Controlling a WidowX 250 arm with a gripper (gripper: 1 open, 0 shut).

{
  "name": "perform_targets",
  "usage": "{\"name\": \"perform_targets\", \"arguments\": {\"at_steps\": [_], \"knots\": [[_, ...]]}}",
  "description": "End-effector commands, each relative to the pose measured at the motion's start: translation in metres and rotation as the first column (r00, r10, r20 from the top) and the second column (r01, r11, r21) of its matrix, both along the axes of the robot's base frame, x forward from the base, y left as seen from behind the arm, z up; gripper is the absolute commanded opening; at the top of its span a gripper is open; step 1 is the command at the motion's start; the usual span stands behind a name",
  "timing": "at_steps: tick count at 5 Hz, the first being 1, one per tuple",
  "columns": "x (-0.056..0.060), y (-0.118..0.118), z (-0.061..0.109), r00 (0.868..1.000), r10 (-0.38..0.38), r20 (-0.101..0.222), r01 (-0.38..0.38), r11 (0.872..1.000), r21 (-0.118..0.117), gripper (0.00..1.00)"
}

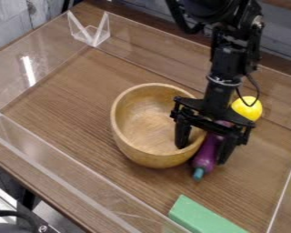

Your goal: Put the purple eggplant in the brown bowl

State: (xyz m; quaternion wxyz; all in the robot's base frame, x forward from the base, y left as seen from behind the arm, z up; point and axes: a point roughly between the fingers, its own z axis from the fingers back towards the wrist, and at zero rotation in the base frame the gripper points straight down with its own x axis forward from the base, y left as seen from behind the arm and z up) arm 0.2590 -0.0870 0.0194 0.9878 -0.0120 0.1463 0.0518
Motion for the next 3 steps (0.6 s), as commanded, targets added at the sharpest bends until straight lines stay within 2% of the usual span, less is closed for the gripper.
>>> {"name": "perform_targets", "arguments": {"at_steps": [1,3], "knots": [[-0.0082,-0.0149,-0.0113,0.999,-0.034,-0.037,0.034,0.999,-0.006,1.00],[-0.0063,-0.0150,-0.0115,0.999,-0.029,-0.037,0.029,1.000,-0.005,1.00]]}}
